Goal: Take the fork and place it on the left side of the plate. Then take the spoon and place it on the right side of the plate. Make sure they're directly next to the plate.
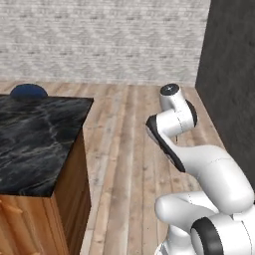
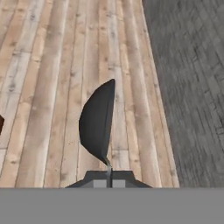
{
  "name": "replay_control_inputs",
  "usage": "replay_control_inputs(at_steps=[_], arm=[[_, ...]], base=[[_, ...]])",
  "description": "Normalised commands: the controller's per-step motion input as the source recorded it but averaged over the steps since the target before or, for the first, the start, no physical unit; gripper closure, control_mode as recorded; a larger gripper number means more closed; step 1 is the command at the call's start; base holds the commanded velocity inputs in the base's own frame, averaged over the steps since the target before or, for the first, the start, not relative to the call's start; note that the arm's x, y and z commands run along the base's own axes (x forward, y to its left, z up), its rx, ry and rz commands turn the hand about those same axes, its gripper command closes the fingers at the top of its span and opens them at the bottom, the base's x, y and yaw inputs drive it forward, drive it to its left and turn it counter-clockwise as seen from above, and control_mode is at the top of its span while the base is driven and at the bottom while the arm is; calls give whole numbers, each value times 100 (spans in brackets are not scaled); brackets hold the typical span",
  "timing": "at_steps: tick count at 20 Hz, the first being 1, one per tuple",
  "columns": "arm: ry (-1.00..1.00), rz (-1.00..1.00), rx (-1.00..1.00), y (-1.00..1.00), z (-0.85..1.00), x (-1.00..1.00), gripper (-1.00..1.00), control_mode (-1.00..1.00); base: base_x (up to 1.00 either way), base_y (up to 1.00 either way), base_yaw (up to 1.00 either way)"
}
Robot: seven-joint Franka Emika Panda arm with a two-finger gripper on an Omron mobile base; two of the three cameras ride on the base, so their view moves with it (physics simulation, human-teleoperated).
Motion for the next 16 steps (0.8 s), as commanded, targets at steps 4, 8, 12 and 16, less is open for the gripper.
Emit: replay_control_inputs(at_steps=[4, 8, 12, 16], arm=[[0, 0, 0, 0, 0, 0, 100, 100], [0, 0, 0, 0, 0, 0, 100, 100], [0, 0, 0, 0, 0, 0, 100, 100], [0, 0, 0, 0, 0, 0, 100, 100]], base=[[52, -100, 36], [80, -96, 45], [100, -82, 48], [100, -80, 48]])
